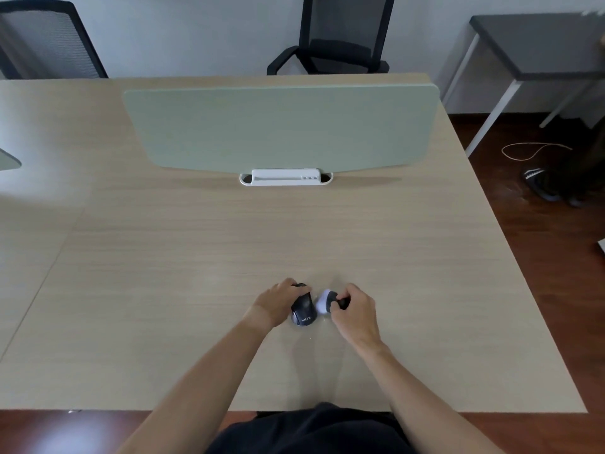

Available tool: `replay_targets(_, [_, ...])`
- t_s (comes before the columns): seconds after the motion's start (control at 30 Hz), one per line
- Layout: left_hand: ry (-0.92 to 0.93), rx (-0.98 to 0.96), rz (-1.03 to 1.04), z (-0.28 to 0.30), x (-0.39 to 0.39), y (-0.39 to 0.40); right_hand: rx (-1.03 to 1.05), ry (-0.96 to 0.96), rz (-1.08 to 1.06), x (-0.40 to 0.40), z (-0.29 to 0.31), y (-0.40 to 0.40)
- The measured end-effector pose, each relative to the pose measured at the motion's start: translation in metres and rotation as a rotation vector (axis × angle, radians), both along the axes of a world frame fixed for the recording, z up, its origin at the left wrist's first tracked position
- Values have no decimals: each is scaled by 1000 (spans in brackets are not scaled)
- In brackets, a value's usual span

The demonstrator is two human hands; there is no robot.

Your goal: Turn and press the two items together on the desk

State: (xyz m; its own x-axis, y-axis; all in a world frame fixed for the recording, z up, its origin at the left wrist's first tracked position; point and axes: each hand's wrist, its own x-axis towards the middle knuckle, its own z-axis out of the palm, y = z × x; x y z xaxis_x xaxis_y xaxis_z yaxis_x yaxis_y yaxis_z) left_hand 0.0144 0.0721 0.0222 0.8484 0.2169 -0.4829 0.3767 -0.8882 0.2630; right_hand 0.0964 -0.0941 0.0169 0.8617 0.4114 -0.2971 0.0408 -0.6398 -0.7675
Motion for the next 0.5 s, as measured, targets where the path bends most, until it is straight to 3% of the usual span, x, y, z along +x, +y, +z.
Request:
replay_targets(0.1, [4,-20,48,0,1,-1,103,50,76,-5,7,-2])
replay_targets(0.23, [24,-46,110,1,4,-5,52,1,260,-22,0,-3])
replay_targets(0.5, [90,-8,205,4,4,-9,13,-93,-29,-21,-1,-11])
